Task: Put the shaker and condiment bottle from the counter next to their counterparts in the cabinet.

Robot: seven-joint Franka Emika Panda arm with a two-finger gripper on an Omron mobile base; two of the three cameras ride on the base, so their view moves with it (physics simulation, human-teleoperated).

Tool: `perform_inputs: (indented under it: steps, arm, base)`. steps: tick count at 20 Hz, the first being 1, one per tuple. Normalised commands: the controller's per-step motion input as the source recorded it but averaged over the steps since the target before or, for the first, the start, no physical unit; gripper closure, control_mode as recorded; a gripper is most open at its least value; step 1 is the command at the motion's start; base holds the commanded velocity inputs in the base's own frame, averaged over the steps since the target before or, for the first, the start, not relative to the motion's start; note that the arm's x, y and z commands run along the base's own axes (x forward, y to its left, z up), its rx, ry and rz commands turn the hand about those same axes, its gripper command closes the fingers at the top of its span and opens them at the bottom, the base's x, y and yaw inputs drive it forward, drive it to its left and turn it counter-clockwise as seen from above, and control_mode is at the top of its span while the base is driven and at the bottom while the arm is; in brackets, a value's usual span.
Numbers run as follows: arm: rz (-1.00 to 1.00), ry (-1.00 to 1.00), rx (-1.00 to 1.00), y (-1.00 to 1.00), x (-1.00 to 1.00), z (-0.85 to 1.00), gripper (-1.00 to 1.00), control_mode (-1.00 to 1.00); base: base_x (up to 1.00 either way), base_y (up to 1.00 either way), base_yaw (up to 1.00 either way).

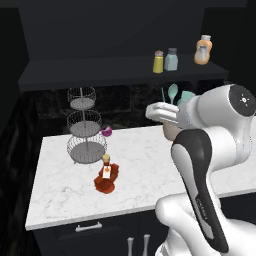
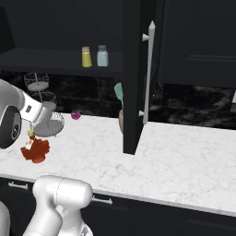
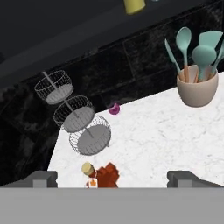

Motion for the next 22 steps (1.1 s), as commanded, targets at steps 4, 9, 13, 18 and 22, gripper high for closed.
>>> perform_inputs:
  steps: [4, 9, 13, 18, 22]
  arm:
    - [0.00, 0.03, 0.00, 0.37, -0.17, -0.38, -1.00, -1.00]
    - [0.03, 0.08, 0.00, 0.55, -0.20, -0.29, -1.00, -1.00]
    - [0.06, 0.15, 0.00, 0.37, -0.13, -0.15, -1.00, -1.00]
    - [0.04, 0.28, 0.03, 0.06, -0.01, -0.08, -1.00, -1.00]
    - [0.00, 0.21, 0.07, 0.00, 0.09, -0.02, -1.00, -1.00]
  base:
    - [0.00, 0.00, 0.00]
    - [0.00, 0.00, 0.00]
    - [0.00, 0.00, 0.00]
    - [0.00, 0.00, 0.00]
    - [0.00, 0.00, 0.00]
